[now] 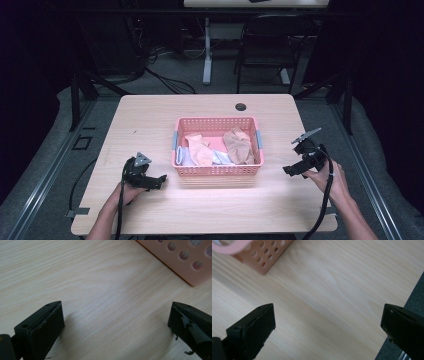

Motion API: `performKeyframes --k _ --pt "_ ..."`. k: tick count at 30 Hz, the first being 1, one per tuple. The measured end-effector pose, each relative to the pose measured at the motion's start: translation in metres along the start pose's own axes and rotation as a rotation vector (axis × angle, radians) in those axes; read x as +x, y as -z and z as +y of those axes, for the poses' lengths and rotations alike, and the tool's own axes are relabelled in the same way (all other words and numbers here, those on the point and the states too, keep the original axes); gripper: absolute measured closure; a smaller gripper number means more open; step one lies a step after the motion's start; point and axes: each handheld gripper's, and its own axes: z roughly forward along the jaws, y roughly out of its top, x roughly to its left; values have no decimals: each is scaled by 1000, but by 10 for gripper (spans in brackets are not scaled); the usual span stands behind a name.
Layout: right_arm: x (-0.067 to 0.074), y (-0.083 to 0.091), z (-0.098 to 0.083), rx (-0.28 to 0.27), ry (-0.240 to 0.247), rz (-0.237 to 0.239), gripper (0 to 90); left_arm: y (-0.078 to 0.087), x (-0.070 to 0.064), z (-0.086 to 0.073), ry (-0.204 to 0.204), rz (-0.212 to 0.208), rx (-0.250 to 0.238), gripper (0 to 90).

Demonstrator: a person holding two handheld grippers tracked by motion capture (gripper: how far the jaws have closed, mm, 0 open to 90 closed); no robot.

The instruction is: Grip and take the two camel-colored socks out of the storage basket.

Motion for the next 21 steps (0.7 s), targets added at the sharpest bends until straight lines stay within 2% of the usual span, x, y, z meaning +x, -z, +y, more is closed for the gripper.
performKeyframes --k 4,5,7,8,10,11,13,15,16,21 --pt "5 13 10 -32 17 -8 0 0 0 0 -1 1 0 3" --pt "10 22 16 -63 30 -4 0 0 0 0 1 0 -1 3" --pt "13 26 20 -73 38 -8 0 0 -1 0 3 7 -7 3" --pt "18 32 27 -88 59 -6 0 0 -1 -1 5 7 -8 3" --pt "23 35 35 -111 69 9 0 0 -1 -1 5 7 -8 3" --pt "23 35 35 -111 69 9 0 0 -1 -1 5 7 -8 4" --pt "29 40 49 -110 108 17 0 0 -1 -1 6 7 -8 3" --pt "32 41 53 -120 111 23 0 0 -1 -1 5 7 -8 4" --pt "36 41 61 -116 130 25 0 0 -1 -1 5 7 -8 3" --pt "44 38 75 -96 164 33 0 0 -1 0 4 4 -3 3"
